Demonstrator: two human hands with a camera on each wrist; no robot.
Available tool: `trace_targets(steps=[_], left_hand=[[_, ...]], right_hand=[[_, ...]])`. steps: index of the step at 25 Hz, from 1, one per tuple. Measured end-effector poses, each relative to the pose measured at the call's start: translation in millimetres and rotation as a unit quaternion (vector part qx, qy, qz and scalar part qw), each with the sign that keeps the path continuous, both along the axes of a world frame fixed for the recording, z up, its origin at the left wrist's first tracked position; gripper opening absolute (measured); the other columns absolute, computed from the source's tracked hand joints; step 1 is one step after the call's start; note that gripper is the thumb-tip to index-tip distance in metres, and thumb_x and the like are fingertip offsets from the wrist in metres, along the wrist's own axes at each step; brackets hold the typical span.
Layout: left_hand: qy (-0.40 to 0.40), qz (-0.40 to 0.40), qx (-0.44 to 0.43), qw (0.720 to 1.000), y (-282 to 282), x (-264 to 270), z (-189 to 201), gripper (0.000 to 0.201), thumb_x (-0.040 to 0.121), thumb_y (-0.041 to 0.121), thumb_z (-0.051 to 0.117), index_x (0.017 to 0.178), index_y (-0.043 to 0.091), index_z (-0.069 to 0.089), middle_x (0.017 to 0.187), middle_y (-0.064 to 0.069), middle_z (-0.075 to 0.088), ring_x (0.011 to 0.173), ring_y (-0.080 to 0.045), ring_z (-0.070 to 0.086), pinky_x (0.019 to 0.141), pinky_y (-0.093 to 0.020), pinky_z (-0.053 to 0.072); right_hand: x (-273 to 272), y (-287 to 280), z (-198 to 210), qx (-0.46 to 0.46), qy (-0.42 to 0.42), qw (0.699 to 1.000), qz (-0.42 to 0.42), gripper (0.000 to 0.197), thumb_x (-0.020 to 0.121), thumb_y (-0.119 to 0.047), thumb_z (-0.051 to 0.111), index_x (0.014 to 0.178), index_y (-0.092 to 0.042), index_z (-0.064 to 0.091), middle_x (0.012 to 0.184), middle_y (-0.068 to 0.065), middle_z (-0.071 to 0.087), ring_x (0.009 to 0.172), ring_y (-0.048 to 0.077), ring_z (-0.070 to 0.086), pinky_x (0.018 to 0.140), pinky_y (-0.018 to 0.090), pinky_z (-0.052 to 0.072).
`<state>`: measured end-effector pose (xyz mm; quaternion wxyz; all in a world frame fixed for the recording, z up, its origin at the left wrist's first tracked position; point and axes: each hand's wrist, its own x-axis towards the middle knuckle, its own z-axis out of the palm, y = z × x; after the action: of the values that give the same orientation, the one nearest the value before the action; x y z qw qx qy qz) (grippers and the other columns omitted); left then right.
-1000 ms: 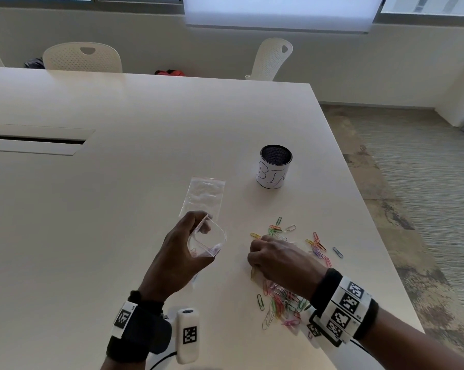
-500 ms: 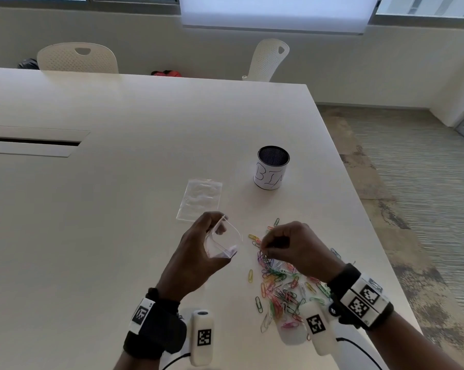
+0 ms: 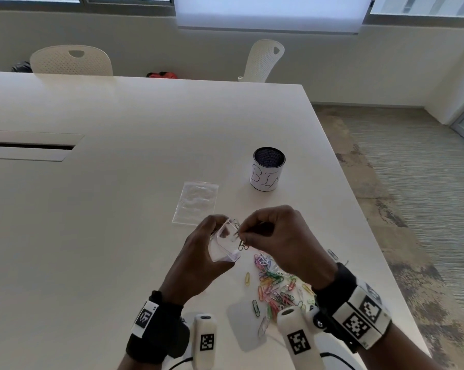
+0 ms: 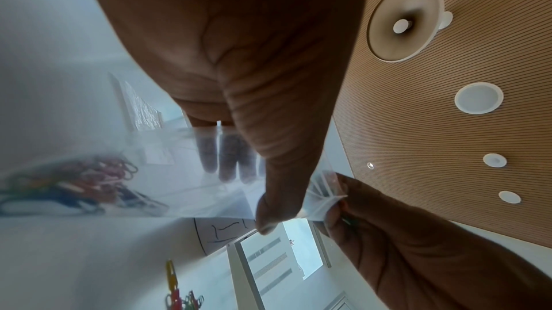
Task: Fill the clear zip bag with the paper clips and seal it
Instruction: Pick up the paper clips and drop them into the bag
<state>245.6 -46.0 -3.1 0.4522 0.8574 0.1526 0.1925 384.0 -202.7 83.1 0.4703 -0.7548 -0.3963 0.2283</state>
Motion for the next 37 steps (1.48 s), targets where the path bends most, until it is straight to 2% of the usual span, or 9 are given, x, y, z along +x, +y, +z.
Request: trace_targets(steps=[4,7,10,19,21,24,28,33,37], left_hand=[[0.003,-0.002,-0.019,1.0,-2,-1,1,0.061,0.08,0.014,0.09,0.129,0.03,0.057,0.116,0.014,0.068,0.108,-0.011,0.067,0.087,-0.018,0.053],[0.001,-0.004,-0.021,1.0,-1,-2,2,0.059,0.081,0.013,0.089,0.129,0.029,0.058,0.116,0.012,0.069,0.106,-0.013,0.068,0.084,-0.023,0.056],[0.003,0.002,-0.004,1.0,-1,-3,1,0.058,0.081,0.016,0.09,0.126,0.031,0.056,0.113,0.011,0.066,0.105,-0.012,0.066,0.085,-0.02,0.054],[-0.001,-0.002,0.016,1.0,0,-3,-3,0.059,0.084,0.027,0.09,0.13,0.035,0.054,0.111,0.014,0.063,0.11,-0.013,0.064,0.096,-0.03,0.055],[0.002,-0.007,0.018,1.0,1,-3,-2,0.059,0.084,0.027,0.09,0.131,0.034,0.054,0.112,0.014,0.063,0.11,-0.011,0.064,0.095,-0.03,0.056],[0.004,-0.004,0.014,1.0,2,-3,-2,0.06,0.084,0.025,0.091,0.131,0.033,0.055,0.111,0.013,0.064,0.11,-0.013,0.064,0.094,-0.031,0.057],[0.01,-0.001,0.009,1.0,3,-4,-2,0.062,0.084,0.025,0.091,0.132,0.037,0.054,0.112,0.012,0.064,0.112,-0.012,0.064,0.093,-0.027,0.057],[0.006,0.002,0.008,1.0,4,-3,-3,0.063,0.083,0.024,0.092,0.131,0.035,0.054,0.112,0.012,0.065,0.112,-0.011,0.063,0.092,-0.019,0.053],[0.006,0.007,0.007,1.0,5,-4,-4,0.062,0.083,0.024,0.092,0.132,0.033,0.055,0.112,0.012,0.064,0.112,-0.012,0.063,0.092,-0.019,0.054]], right_hand=[[-11,15,-2,-0.011,-0.077,0.997,0.024,0.009,0.085,-0.009,0.083,0.088,-0.016,0.083,0.081,-0.008,0.08,0.075,0.001,0.075,0.073,0.017,0.061],[-13,19,3,-0.012,-0.084,0.996,0.036,0.011,0.086,-0.011,0.083,0.094,-0.018,0.084,0.088,-0.005,0.082,0.078,0.0,0.077,0.076,0.02,0.063],[-9,15,11,0.001,-0.1,0.995,0.02,0.008,0.086,-0.011,0.083,0.092,-0.017,0.084,0.083,-0.006,0.081,0.075,-0.001,0.075,0.073,0.014,0.06],[68,-11,-25,-0.076,-0.145,0.983,-0.08,0.012,0.084,-0.004,0.083,0.093,-0.011,0.081,0.082,0.0,0.079,0.073,0.006,0.072,0.075,0.015,0.06],[81,-15,-43,-0.142,-0.16,0.975,-0.061,0.029,0.084,-0.006,0.084,0.111,-0.012,0.078,0.104,0.005,0.079,0.089,0.013,0.072,0.086,0.028,0.062],[87,-15,-60,-0.242,-0.168,0.955,0.026,0.072,0.079,-0.029,0.089,0.142,-0.017,0.058,0.142,0.005,0.061,0.124,0.019,0.059,0.104,0.032,0.052],[83,-9,-66,-0.315,-0.185,0.928,0.071,0.107,0.073,-0.06,0.085,0.159,-0.02,0.034,0.158,0.003,0.04,0.146,0.024,0.036,0.119,0.041,0.036],[73,-3,-63,-0.338,-0.209,0.913,0.091,0.097,0.069,-0.064,0.084,0.149,-0.023,0.047,0.144,0.003,0.047,0.135,0.022,0.044,0.114,0.039,0.043],[62,0,-67,-0.321,-0.228,0.916,0.077,0.064,0.078,-0.049,0.085,0.132,-0.025,0.06,0.13,0.001,0.055,0.12,0.021,0.055,0.104,0.037,0.05]])
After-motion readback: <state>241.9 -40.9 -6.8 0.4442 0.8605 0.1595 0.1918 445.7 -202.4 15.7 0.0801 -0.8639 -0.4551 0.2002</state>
